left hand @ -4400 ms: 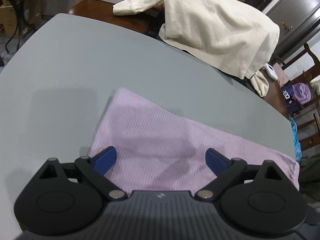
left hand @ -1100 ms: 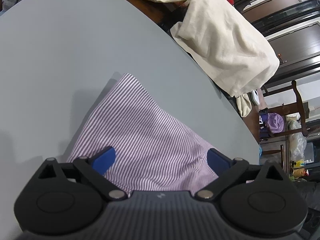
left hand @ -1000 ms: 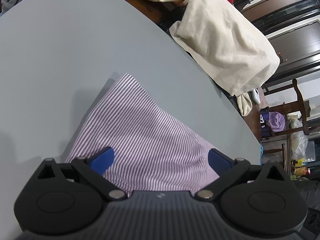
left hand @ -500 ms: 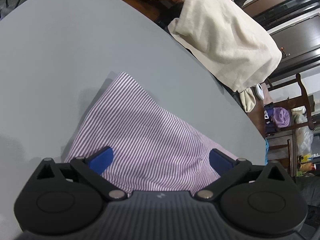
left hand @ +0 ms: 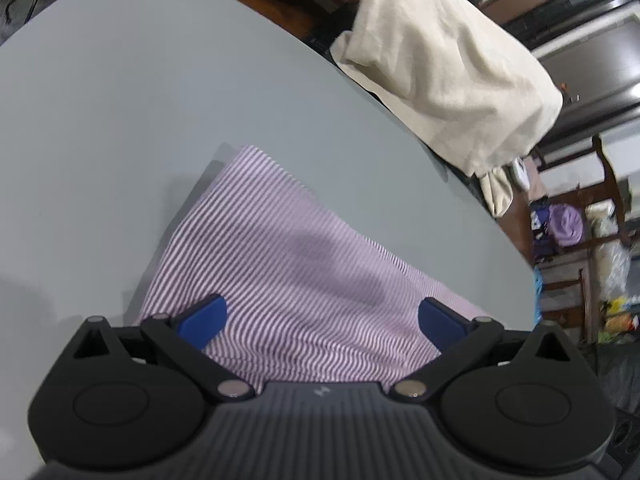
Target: Fold clothes
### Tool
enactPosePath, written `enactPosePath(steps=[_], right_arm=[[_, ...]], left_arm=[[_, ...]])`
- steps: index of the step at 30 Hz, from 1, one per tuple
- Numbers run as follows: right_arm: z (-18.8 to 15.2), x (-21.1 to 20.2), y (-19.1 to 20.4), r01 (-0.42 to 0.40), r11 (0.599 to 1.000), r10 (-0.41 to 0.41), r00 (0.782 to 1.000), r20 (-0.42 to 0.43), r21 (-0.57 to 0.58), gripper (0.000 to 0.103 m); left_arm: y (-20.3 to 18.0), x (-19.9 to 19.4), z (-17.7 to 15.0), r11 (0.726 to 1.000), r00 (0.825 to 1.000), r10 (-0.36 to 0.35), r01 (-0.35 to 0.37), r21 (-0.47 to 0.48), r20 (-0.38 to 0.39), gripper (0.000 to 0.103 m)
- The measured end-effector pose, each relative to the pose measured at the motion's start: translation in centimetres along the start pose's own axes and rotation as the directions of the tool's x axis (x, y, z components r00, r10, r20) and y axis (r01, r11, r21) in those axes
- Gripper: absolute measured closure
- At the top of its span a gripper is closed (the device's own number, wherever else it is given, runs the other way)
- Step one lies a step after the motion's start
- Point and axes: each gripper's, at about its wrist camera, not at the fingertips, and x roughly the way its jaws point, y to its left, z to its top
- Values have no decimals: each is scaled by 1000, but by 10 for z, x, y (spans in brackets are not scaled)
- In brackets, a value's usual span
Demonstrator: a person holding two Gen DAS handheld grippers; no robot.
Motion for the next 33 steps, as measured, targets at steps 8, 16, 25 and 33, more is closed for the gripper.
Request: enactPosePath(steps=[8,16,25,33], right_arm=[[-5,-18,-13,-47,999,48,998,41,-18,100],[9,-25,23,-39,975,72,987,144,-220,100],[1,-3,20,13,956,7,998,67,-292,99],[-38,-51,-11,6,986,11,994,105,-165,98]], left_arm=[[-4,-15,-1,1000,1000,-13,13,2,-17,7],[14,-6,-25,963,979,-192,175,-203,-67,7],[53,-54,-10,934,977,-184,209,-290,110,8],[104,-62,-10,925,987,-92,135,-355,134,8]])
